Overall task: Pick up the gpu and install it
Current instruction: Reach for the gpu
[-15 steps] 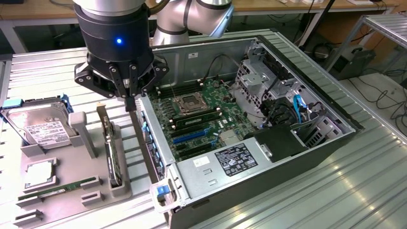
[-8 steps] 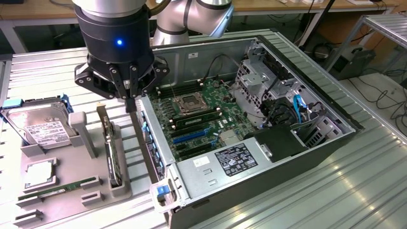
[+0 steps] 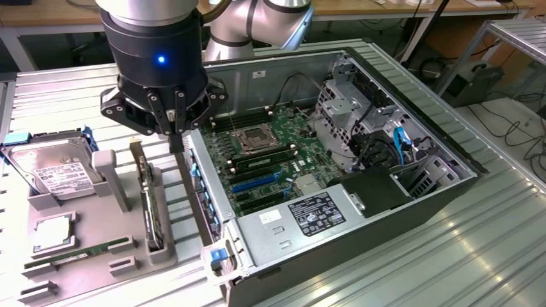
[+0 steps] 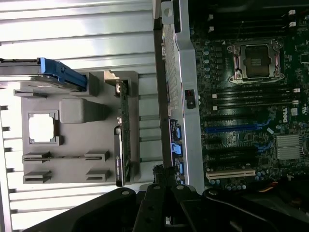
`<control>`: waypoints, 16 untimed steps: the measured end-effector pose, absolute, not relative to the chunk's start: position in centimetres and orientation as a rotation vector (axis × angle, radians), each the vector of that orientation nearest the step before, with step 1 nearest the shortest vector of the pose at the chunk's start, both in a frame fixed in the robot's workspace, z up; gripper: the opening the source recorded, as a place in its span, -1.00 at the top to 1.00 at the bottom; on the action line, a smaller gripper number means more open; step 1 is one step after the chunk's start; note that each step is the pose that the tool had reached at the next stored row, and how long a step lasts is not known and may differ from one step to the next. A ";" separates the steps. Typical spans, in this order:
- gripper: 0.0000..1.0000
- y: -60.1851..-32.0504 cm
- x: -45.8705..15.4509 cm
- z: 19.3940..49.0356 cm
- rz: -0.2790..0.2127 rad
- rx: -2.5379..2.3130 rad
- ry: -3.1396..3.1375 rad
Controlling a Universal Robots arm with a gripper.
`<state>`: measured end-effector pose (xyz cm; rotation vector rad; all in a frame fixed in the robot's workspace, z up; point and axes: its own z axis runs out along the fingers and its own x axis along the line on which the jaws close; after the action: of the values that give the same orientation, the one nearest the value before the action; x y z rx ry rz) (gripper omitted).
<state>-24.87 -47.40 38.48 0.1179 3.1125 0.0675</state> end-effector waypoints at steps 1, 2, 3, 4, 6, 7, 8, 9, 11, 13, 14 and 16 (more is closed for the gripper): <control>0.79 -47.4 -24.9 38.5 0.068 0.118 3.113; 0.79 -47.5 -24.9 38.5 0.068 0.118 3.113; 0.79 -47.5 -24.9 38.5 0.068 0.118 3.112; 0.79 -47.5 -24.9 38.5 0.068 0.118 3.113; 0.79 -47.6 -24.9 38.5 0.068 0.118 3.112; 0.79 -47.7 -24.9 38.5 0.068 0.118 3.113; 0.79 -47.7 -24.9 38.4 0.068 0.118 3.112; 0.79 -47.7 -24.9 38.4 0.068 0.118 3.112; 0.79 -47.8 -24.9 38.4 0.068 0.118 3.112; 0.79 -47.9 -24.9 38.4 0.068 0.118 3.112; 0.79 -47.9 -24.9 38.4 0.068 0.118 3.113; 0.79 -47.9 -24.9 38.4 0.068 0.118 3.113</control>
<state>-24.87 -47.95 38.42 0.1179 3.1125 0.0676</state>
